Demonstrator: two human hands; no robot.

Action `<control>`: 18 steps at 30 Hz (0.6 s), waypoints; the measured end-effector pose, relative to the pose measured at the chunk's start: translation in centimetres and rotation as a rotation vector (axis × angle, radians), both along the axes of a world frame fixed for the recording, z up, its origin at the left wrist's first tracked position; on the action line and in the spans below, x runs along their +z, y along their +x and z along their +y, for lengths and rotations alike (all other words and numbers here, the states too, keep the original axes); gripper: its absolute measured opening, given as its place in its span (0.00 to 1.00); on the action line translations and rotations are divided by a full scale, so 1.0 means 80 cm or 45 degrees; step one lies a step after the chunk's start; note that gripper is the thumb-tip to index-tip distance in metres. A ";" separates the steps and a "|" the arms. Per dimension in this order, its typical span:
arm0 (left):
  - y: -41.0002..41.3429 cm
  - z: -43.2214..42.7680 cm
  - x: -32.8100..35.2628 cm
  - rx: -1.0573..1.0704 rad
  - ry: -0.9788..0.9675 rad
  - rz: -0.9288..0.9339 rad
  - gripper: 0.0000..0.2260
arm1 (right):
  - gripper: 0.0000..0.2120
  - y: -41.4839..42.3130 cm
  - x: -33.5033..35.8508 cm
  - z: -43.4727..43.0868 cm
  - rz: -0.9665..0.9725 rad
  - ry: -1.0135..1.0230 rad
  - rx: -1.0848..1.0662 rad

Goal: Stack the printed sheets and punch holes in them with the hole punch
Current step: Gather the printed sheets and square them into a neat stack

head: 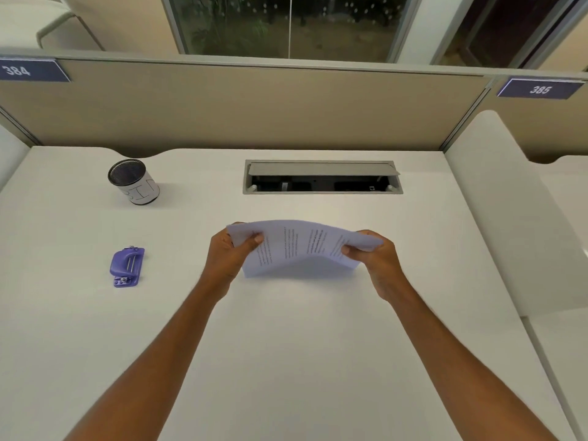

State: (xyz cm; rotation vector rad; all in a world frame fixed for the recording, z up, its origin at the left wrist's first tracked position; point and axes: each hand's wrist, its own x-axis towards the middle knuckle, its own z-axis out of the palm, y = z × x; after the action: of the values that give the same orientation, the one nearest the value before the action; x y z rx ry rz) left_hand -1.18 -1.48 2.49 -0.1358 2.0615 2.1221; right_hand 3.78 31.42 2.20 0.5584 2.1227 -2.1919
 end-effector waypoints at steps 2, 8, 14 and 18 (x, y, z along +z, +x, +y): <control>0.004 0.007 -0.003 -0.001 0.001 -0.033 0.06 | 0.12 0.002 -0.008 0.000 -0.003 0.013 0.033; 0.005 0.017 0.003 0.015 -0.030 0.016 0.09 | 0.18 -0.004 -0.013 0.005 -0.004 -0.058 -0.030; 0.000 0.018 0.002 0.003 -0.079 0.014 0.08 | 0.21 -0.003 -0.019 0.009 -0.004 -0.087 -0.040; 0.000 0.018 -0.006 0.006 -0.081 -0.026 0.09 | 0.21 -0.002 -0.023 0.008 -0.041 -0.074 -0.038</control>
State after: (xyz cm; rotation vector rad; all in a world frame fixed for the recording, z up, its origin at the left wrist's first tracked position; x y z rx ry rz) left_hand -1.20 -0.06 2.00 -0.1704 2.1204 2.0497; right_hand 3.61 32.06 0.35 0.6207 2.0407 -2.2363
